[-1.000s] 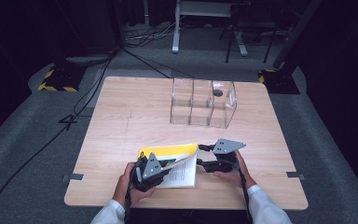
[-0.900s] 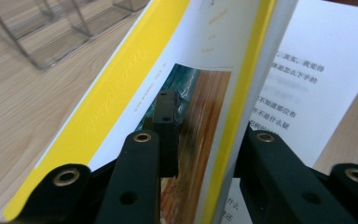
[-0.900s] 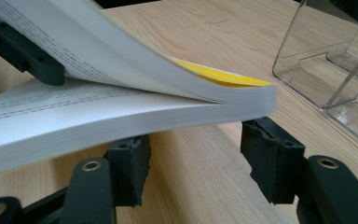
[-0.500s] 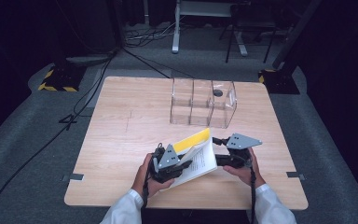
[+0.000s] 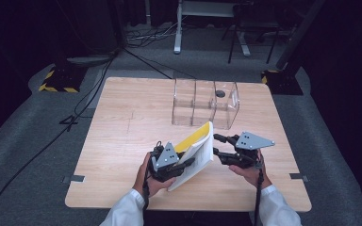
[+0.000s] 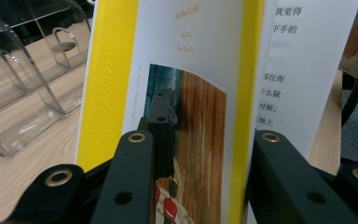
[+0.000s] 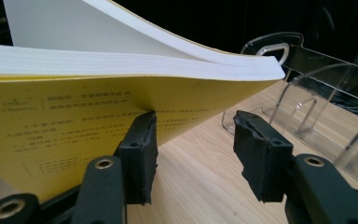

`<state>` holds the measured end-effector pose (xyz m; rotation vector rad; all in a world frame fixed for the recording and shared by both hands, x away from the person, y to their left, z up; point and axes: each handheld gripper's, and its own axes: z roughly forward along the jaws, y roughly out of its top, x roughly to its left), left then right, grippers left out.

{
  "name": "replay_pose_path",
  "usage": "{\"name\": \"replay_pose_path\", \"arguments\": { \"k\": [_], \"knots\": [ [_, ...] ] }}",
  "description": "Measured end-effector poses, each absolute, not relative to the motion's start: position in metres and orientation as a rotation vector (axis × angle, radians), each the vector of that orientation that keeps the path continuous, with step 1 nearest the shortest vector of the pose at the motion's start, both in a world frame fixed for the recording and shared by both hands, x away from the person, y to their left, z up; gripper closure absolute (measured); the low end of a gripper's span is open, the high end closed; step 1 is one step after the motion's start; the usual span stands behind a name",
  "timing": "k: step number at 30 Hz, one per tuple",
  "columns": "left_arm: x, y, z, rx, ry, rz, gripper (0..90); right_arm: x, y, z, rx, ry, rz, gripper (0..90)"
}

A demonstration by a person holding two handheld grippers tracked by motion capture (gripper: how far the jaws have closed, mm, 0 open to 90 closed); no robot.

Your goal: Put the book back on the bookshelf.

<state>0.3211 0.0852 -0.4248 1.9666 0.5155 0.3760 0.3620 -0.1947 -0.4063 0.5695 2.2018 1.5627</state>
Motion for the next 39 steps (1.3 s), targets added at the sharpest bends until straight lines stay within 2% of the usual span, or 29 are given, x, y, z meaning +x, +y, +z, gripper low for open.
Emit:
{"name": "replay_pose_path", "arguments": {
  "k": [13, 23, 31, 39],
  "knots": [
    [0.3, 0.126, -0.429, 1.941, 0.56, 0.368, 70.6, 0.346, -0.151, -0.385, 0.389, 2.236, 1.549, 46.5],
    [0.308, 0.139, -0.446, 1.953, 0.583, 0.288, 67.7, 0.346, -0.131, -0.396, 0.376, 2.295, 1.525, 45.9],
    [0.319, 0.134, -0.45, 1.929, 0.541, 0.215, 70.9, 0.349, -0.137, -0.406, 0.399, 2.318, 1.52, 44.8],
    [0.339, 0.109, -0.452, 1.897, 0.522, 0.151, 71.2, 0.354, -0.159, -0.404, 0.467, 2.268, 1.496, 44.9]
  ]
}}
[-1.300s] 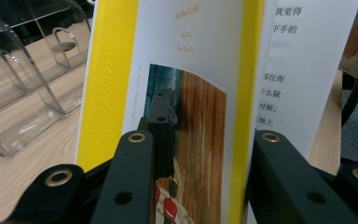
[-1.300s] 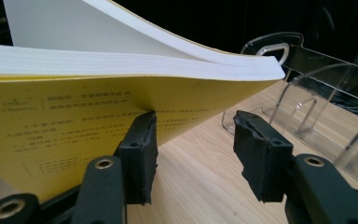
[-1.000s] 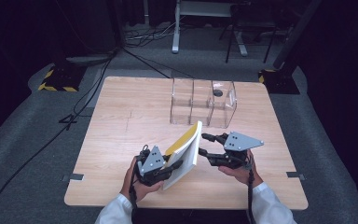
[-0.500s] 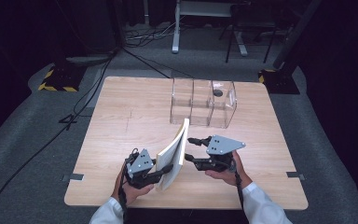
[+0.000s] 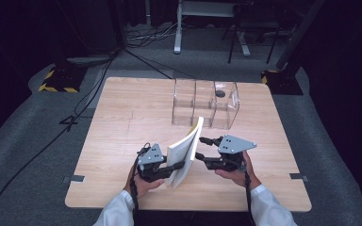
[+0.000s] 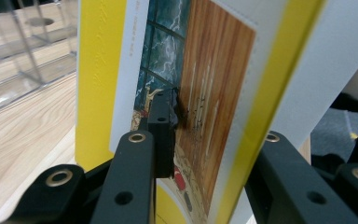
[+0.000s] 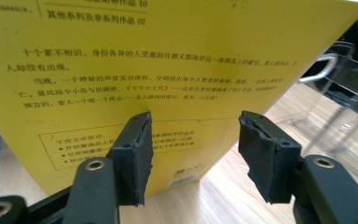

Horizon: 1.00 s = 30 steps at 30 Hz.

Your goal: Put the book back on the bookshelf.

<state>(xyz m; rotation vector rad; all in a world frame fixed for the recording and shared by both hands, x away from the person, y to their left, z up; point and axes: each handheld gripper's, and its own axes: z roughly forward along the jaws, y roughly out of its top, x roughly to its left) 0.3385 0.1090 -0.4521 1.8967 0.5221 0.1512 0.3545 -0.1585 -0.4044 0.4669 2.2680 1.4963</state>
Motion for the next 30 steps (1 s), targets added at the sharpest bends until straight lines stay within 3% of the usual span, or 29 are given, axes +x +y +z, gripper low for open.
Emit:
{"name": "replay_pose_path", "arguments": {
  "k": [14, 25, 30],
  "knots": [
    [0.352, 0.066, -0.451, 1.914, 0.469, 0.135, 71.3, 0.355, -0.191, -0.402, 0.541, 2.201, 1.478, 46.1],
    [0.344, 0.07, -0.45, 1.955, 0.452, 0.204, 69.2, 0.347, -0.195, -0.412, 0.534, 2.207, 1.485, 45.0],
    [0.336, 0.076, -0.449, 1.991, 0.427, 0.214, 63.1, 0.344, -0.194, -0.417, 0.531, 2.219, 1.474, 44.2]
  ]
}}
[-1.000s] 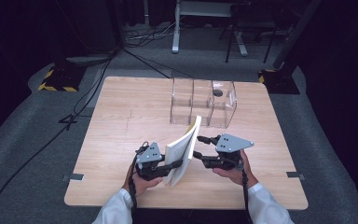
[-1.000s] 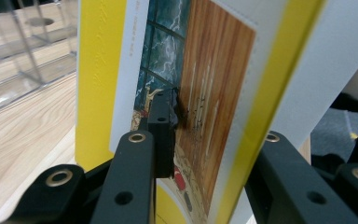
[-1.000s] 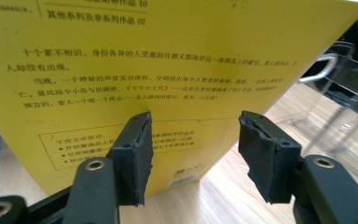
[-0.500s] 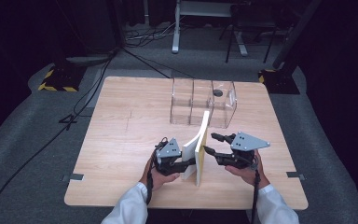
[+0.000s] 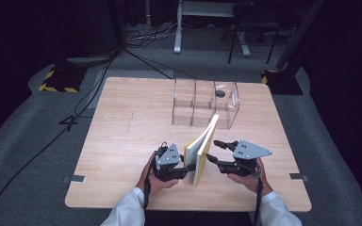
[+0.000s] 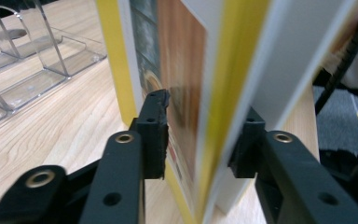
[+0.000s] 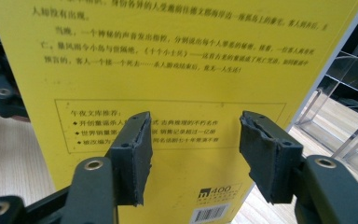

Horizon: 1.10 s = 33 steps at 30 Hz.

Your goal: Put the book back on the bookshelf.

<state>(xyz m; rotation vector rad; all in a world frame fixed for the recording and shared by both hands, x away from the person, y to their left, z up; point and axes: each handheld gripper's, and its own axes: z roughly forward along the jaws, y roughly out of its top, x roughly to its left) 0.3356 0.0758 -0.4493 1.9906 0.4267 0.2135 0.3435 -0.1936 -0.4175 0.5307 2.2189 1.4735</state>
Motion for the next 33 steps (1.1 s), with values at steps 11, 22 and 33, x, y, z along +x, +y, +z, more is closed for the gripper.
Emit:
{"name": "replay_pose_path", "arguments": {
  "k": [11, 22, 33],
  "knots": [
    [0.313, 0.081, -0.452, 2.062, 0.386, 0.176, 34.5, 0.339, -0.191, -0.425, 0.526, 2.24, 1.444, 43.4],
    [0.304, 0.05, -0.461, 2.077, 0.472, 0.274, 21.1, 0.336, -0.182, -0.433, 0.51, 2.241, 1.418, 42.2],
    [0.312, 0.048, -0.464, 2.054, 0.568, 0.337, 52.9, 0.337, -0.184, -0.437, 0.521, 2.235, 1.425, 38.7]
  ]
}}
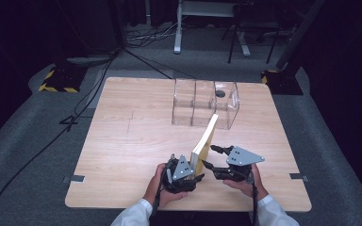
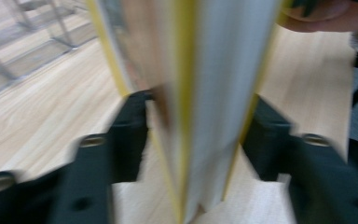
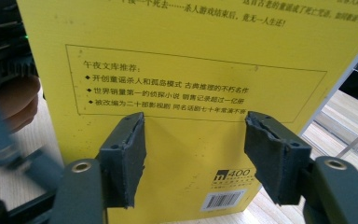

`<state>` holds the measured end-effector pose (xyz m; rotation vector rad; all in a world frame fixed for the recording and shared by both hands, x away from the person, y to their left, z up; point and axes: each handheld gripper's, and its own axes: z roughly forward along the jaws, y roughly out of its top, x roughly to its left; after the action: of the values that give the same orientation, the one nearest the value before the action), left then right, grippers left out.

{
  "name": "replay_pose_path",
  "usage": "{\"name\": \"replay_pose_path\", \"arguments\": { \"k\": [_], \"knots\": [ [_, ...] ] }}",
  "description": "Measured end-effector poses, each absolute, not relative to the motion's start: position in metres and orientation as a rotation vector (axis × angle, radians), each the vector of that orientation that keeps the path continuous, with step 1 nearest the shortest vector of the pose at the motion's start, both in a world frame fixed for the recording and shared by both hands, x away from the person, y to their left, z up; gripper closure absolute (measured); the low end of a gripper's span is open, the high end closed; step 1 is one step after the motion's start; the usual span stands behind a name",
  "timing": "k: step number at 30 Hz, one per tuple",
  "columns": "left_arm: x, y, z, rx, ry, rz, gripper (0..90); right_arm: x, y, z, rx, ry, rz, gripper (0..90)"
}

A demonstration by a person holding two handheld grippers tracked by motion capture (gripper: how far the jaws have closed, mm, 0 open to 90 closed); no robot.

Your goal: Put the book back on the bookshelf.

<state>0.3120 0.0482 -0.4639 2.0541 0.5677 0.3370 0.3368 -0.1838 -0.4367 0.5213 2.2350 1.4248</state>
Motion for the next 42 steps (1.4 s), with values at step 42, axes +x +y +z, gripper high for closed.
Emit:
{"name": "replay_pose_path", "arguments": {
  "k": [42],
  "knots": [
    [0.322, 0.134, -0.456, 2.186, 0.329, 0.173, 67.2, 0.343, -0.197, -0.447, 0.247, 2.515, 1.611, 55.3]
  ]
}}
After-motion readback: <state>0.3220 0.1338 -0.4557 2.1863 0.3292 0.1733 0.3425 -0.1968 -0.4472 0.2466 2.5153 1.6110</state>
